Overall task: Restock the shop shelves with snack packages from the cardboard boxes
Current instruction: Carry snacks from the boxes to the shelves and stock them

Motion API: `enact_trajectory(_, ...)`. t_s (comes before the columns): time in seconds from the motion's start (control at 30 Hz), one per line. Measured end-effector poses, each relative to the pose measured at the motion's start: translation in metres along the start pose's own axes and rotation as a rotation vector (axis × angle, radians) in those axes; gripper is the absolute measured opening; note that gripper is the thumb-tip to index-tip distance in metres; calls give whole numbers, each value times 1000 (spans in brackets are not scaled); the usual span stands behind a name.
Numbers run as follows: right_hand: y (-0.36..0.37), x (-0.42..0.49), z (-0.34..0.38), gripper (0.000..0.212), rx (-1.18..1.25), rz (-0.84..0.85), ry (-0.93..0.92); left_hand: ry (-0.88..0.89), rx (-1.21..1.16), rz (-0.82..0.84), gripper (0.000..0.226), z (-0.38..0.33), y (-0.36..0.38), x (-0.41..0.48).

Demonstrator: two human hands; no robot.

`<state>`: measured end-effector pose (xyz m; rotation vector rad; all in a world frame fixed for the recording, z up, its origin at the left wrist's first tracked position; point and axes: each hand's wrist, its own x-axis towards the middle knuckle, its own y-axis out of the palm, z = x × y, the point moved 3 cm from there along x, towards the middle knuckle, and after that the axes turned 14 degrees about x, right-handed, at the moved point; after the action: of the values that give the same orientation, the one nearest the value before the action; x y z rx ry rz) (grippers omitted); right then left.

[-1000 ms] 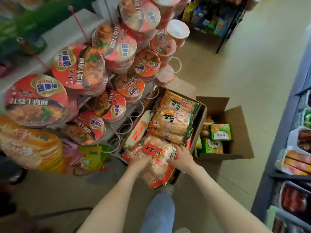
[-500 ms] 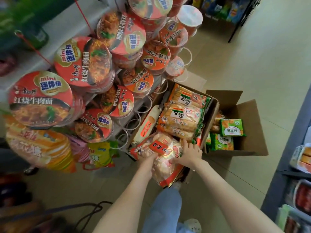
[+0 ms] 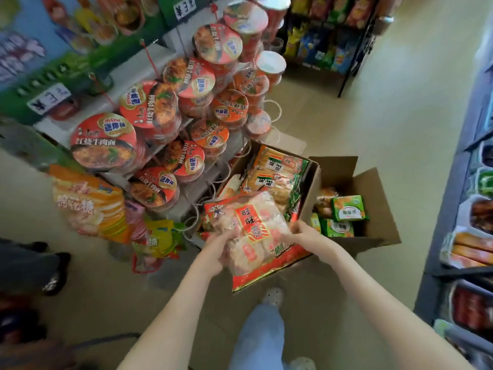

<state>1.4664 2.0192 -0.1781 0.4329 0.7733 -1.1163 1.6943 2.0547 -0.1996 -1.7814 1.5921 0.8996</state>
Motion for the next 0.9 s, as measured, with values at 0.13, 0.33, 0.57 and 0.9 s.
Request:
enact_trajectory(0.13, -55, -67, 6, 63, 305, -55, -98, 186, 101, 262, 42, -36, 64, -54)
enact_trajectory(0.33, -146, -197, -23, 50, 574, -360, -363, 416, 330, 489, 60, -78, 213, -119)
enact_trajectory(0.57, -235, -390, -103, 27, 702, -960, -710, 672, 432, 973, 94, -77, 414, -213)
enact_trajectory(0.9, -258, -571, -183, 51, 803, -1573, -838, 1034, 602, 1545, 88, -42, 596, -375)
